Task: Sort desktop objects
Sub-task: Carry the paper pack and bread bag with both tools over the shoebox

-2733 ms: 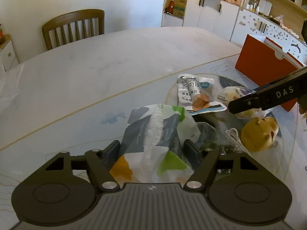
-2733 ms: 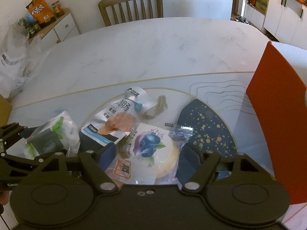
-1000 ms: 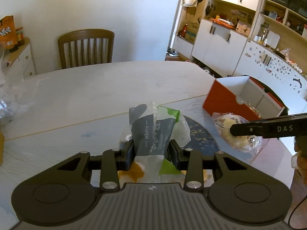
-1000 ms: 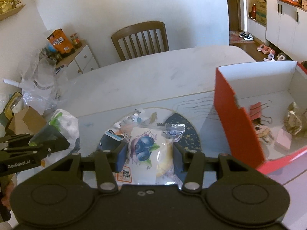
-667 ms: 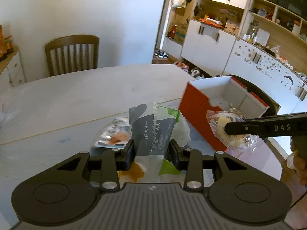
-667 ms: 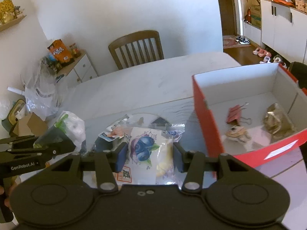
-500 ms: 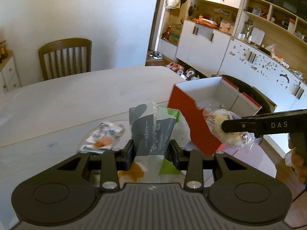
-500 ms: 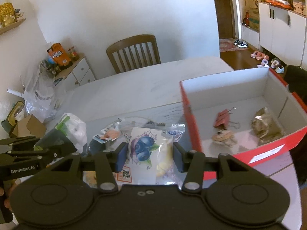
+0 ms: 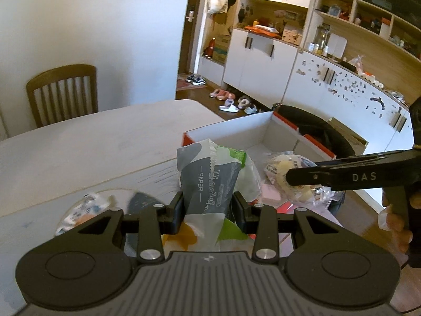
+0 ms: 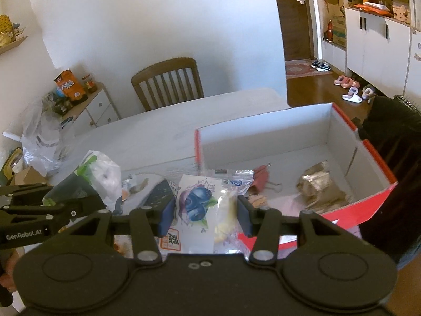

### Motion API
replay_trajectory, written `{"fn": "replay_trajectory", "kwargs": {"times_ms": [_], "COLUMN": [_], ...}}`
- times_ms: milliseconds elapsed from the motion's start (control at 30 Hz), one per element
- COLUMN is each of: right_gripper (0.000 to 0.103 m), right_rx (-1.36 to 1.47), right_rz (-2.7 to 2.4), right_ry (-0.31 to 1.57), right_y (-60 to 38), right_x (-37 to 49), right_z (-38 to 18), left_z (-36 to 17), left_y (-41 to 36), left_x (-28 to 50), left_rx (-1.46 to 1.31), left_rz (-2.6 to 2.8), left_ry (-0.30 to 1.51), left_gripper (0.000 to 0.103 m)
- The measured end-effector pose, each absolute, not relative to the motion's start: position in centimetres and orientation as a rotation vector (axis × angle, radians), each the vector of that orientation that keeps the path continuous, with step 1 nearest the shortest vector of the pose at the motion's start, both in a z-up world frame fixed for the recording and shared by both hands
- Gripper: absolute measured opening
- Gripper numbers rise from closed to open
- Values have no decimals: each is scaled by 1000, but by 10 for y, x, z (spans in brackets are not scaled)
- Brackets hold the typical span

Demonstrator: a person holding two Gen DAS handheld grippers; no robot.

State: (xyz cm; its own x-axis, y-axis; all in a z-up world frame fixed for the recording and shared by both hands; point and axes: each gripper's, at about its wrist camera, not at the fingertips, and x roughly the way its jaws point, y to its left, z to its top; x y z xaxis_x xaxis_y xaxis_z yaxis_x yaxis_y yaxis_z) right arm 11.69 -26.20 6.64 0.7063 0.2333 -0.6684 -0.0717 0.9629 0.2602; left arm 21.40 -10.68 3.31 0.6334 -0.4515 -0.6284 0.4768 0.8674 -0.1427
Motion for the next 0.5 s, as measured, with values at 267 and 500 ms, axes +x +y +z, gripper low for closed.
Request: {"fn": "replay_trajectory", "kwargs": {"times_ms": [267,500], "right_gripper": [49,49], "right_rx": [217,204], "right_rz": [151,115], "right_ry": [763,762], "right_y": [-303,-334], "right_x": [126,137], "right_z": [63,60], "left_z": [32,27], "left_y": [-164,-204], "left_x": [227,241], "left_rx": [74,120], "left_rz": [-575,-603], "left_ry": [709,724], "left_gripper": [37,37]}}
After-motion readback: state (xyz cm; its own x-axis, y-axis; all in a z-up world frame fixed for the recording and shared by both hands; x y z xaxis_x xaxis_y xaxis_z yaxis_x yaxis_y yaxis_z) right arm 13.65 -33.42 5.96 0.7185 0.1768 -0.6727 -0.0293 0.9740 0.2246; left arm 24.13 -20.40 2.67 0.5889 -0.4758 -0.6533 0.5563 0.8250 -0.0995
